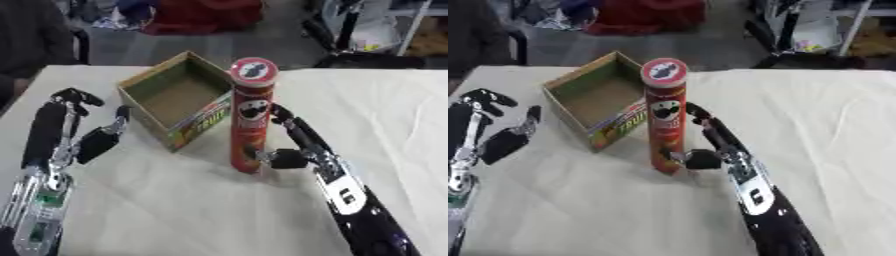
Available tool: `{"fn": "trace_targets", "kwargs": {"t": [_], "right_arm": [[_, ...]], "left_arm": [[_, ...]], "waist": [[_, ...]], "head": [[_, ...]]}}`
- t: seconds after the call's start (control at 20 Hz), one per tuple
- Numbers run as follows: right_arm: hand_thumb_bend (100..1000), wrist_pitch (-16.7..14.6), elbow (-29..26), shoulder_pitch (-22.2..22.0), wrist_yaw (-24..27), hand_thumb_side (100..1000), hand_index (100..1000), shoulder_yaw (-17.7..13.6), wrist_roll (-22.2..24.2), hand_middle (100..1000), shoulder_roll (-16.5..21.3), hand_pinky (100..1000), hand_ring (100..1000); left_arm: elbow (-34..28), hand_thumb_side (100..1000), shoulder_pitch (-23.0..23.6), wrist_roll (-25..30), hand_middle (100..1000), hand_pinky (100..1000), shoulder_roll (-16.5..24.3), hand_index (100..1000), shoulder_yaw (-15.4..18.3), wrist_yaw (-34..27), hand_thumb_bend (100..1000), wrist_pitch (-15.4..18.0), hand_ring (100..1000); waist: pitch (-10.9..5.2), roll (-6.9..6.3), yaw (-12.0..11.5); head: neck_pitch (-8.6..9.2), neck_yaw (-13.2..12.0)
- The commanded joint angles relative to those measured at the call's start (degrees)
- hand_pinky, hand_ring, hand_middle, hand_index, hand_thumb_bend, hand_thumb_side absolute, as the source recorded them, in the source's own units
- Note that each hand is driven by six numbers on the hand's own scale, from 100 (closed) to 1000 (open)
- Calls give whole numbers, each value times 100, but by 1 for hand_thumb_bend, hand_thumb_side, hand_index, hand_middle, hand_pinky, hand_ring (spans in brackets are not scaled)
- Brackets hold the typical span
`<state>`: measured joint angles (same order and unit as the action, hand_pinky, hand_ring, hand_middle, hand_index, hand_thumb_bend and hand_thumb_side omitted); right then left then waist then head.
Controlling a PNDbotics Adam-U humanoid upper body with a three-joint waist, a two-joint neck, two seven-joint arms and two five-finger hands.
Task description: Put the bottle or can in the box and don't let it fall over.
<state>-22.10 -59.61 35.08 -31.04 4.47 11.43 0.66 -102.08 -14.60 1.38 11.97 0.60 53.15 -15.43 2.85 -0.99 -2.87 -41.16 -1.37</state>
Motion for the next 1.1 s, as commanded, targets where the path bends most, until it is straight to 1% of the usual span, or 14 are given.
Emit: {"fn": "trace_targets", "kwargs": {"t": [0.05,0.4,0.8,1.1], "right_arm": [[523,-39,-9,147,102,419,1000,-36,87,1000,-15,941,1000],[520,-35,158,234,267,420,1000,-38,58,1000,-67,940,1000],[518,-35,259,338,460,416,1000,-29,81,1000,-141,939,1000],[512,-12,354,392,661,422,1000,-28,53,1000,-197,937,1000]], "left_arm": [[-179,608,-32,107,612,556,12,636,85,116,353,-50,590],[-251,616,-75,242,609,555,-30,632,171,261,352,-137,587],[-371,619,-124,261,600,549,-79,624,264,383,344,-242,579],[-444,627,-198,388,597,554,-94,622,333,547,343,-251,575]], "waist": [[-30,-89,-15],[-43,-110,-52],[-31,-121,-96],[-30,-140,-138]], "head": [[52,22],[41,78],[33,115],[23,137]]}}
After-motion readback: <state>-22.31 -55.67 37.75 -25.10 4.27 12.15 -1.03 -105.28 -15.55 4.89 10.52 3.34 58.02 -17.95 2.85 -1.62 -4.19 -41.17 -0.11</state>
